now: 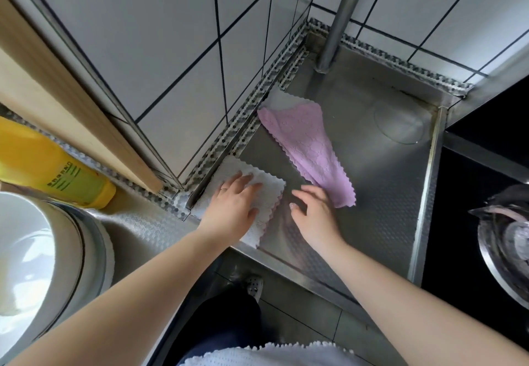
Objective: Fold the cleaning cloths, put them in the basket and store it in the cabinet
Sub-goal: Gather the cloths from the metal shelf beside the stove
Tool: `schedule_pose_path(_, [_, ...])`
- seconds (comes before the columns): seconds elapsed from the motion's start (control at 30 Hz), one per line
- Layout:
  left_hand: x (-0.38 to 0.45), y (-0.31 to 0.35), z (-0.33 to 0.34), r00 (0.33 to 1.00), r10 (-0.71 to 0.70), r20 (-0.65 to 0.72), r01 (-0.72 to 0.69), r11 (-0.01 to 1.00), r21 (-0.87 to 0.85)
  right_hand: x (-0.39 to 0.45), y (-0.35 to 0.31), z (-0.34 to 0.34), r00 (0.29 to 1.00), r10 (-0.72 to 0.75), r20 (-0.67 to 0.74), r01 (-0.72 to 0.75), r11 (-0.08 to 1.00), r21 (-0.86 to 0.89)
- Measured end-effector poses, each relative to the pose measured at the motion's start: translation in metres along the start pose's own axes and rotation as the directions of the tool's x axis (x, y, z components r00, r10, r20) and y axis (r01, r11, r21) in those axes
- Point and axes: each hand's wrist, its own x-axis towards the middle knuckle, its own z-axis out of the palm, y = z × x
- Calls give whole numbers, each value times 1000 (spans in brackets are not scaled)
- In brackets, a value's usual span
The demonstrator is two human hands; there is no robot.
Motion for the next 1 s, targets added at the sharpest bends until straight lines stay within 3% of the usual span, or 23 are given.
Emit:
schedule_pose_path(0.13, [29,16,0,989,132,64,-133,991,18,14,23,-19,999,-32,-4,30,972,-234])
schedule_pose_path(0.53, [91,58,9,921,315,228,-375,875,306,21,39,-16,996,-71,59,89,917,-390])
schedule_pose_path(0.7, [100,54,18,904,351,243,-414,861,297,18,41,-17,985,-167,-37,129,869,-477])
schedule_pose_path(0.8, [104,55,17,915,360,181,-399,875,276,21,41,-23,974,-195,-119,149,937,-317])
schedule_pose_path(0.9, [110,61,11,942,333,50,-337,928,158,26,37,-44,946,-152,-288,131,987,-91])
schedule_pose_path(1.0, [119,72,-4,908,413,-73,-402,906,134,27,28,-73,909,-138,-393,156,988,15])
